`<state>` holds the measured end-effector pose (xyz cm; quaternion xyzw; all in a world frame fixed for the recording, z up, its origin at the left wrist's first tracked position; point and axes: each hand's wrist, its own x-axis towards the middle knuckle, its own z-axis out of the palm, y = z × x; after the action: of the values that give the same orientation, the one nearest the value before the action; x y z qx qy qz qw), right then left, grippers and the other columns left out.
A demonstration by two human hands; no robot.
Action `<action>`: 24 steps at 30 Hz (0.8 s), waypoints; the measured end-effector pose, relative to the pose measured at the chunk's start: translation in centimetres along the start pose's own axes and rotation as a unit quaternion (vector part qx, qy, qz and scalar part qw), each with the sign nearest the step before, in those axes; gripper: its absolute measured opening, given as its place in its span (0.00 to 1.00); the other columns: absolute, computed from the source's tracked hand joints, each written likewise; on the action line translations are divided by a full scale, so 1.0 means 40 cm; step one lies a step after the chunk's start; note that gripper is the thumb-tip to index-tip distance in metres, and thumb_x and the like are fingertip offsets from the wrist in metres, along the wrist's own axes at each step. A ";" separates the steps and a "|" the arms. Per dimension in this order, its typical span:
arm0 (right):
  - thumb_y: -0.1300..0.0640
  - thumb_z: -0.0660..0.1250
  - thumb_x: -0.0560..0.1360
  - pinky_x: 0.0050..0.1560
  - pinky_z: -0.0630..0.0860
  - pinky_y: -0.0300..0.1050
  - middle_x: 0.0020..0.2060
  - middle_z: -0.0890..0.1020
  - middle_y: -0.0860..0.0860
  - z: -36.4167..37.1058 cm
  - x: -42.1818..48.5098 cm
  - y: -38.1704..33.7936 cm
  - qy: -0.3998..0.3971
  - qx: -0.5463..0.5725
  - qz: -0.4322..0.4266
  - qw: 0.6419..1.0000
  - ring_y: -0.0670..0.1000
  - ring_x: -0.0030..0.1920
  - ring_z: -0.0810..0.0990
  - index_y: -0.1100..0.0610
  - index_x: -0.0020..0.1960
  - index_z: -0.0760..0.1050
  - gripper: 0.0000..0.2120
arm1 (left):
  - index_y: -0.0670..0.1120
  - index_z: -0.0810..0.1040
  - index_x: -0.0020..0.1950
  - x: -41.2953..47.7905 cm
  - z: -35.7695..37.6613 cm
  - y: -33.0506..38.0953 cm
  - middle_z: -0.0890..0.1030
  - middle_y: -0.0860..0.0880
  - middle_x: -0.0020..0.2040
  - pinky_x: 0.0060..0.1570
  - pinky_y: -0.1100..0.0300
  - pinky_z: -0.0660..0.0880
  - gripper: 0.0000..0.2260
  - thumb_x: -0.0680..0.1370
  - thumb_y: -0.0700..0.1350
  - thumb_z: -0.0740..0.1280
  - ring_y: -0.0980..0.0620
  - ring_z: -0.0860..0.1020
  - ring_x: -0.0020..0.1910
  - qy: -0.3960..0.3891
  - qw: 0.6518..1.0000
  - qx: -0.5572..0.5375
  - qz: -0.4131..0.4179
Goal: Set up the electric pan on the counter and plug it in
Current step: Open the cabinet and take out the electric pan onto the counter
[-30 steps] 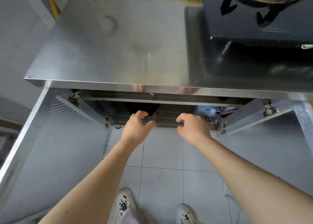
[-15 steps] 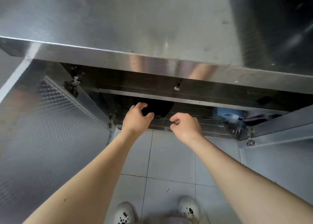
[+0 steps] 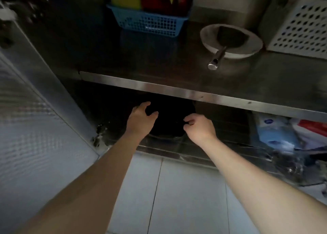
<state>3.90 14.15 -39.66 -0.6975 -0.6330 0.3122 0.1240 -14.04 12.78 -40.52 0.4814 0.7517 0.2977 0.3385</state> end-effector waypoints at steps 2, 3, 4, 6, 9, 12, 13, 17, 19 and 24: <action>0.56 0.65 0.76 0.50 0.74 0.40 0.58 0.82 0.52 0.024 0.036 0.021 0.013 0.007 -0.010 1.000 0.54 0.56 0.80 0.50 0.63 0.77 0.16 | 0.53 0.68 0.72 0.041 0.026 -0.034 0.69 0.45 0.70 0.64 0.55 0.69 0.23 0.77 0.53 0.65 0.43 0.72 0.66 0.016 1.000 -0.019 -0.003; 0.56 0.64 0.76 0.48 0.73 0.39 0.58 0.81 0.52 0.033 0.052 0.030 0.018 0.012 -0.012 1.000 0.55 0.56 0.80 0.50 0.64 0.76 0.16 | 0.52 0.68 0.72 0.058 0.038 -0.050 0.69 0.45 0.70 0.64 0.55 0.69 0.23 0.77 0.53 0.64 0.43 0.71 0.66 0.023 0.999 -0.030 -0.006; 0.57 0.64 0.76 0.48 0.73 0.40 0.58 0.81 0.52 0.042 0.070 0.039 0.022 0.018 -0.013 1.000 0.55 0.56 0.80 0.51 0.65 0.75 0.17 | 0.52 0.68 0.72 0.075 0.050 -0.065 0.69 0.44 0.71 0.65 0.54 0.70 0.23 0.77 0.53 0.64 0.43 0.71 0.67 0.032 0.999 -0.041 -0.009; 0.57 0.64 0.76 0.51 0.75 0.42 0.60 0.80 0.53 0.064 0.101 0.056 0.030 0.025 -0.016 0.999 0.55 0.59 0.79 0.50 0.66 0.74 0.18 | 0.51 0.67 0.73 0.103 0.073 -0.097 0.68 0.44 0.71 0.65 0.52 0.70 0.24 0.77 0.53 0.64 0.42 0.70 0.67 0.051 0.996 -0.069 -0.030; 0.56 0.61 0.77 0.62 0.73 0.49 0.68 0.73 0.54 0.097 0.138 0.061 0.026 -0.022 -0.055 0.998 0.59 0.67 0.70 0.48 0.70 0.70 0.21 | 0.50 0.65 0.74 0.122 0.086 -0.132 0.66 0.43 0.73 0.63 0.54 0.68 0.25 0.78 0.52 0.64 0.41 0.70 0.68 0.068 0.990 -0.108 -0.059; 0.54 0.58 0.79 0.71 0.62 0.53 0.75 0.62 0.54 0.125 0.167 0.022 0.010 -0.091 -0.098 0.991 0.60 0.75 0.59 0.45 0.75 0.62 0.24 | 0.49 0.64 0.74 0.128 0.079 -0.166 0.67 0.43 0.72 0.61 0.55 0.68 0.25 0.78 0.52 0.64 0.41 0.70 0.67 0.075 0.989 -0.110 -0.066; 0.53 0.58 0.80 0.73 0.60 0.55 0.77 0.59 0.54 0.133 0.175 0.003 0.007 -0.103 -0.108 0.989 0.60 0.76 0.56 0.44 0.76 0.59 0.25 | 0.49 0.64 0.74 0.130 0.075 -0.176 0.67 0.43 0.72 0.62 0.55 0.68 0.25 0.78 0.52 0.64 0.41 0.70 0.67 0.075 0.989 -0.107 -0.066; 0.43 0.54 0.80 0.75 0.53 0.60 0.79 0.48 0.54 0.163 0.214 -0.048 -0.032 -0.161 -0.108 0.981 0.59 0.78 0.47 0.41 0.78 0.51 0.27 | 0.48 0.62 0.75 0.155 0.069 -0.203 0.66 0.42 0.73 0.64 0.54 0.67 0.28 0.77 0.53 0.65 0.41 0.69 0.68 0.065 0.989 -0.104 -0.081; 0.39 0.51 0.80 0.75 0.49 0.60 0.79 0.46 0.54 0.175 0.233 -0.049 -0.054 -0.173 -0.082 0.980 0.59 0.78 0.43 0.42 0.77 0.54 0.26 | 0.47 0.59 0.76 0.168 0.072 -0.206 0.64 0.42 0.74 0.66 0.53 0.65 0.30 0.77 0.53 0.65 0.40 0.67 0.70 0.056 0.987 -0.112 -0.103; 0.42 0.56 0.79 0.73 0.58 0.59 0.77 0.59 0.57 0.189 0.253 0.003 0.024 -0.098 -0.021 0.995 0.60 0.77 0.53 0.55 0.63 0.75 0.22 | 0.46 0.52 0.78 0.180 0.084 -0.199 0.60 0.41 0.76 0.65 0.52 0.66 0.34 0.77 0.54 0.64 0.39 0.66 0.71 0.049 0.982 -0.116 -0.138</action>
<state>-0.44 22.17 -48.40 -0.7000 -0.6718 0.2294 0.0770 -17.73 16.99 -50.27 0.3150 0.7875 0.3562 0.3922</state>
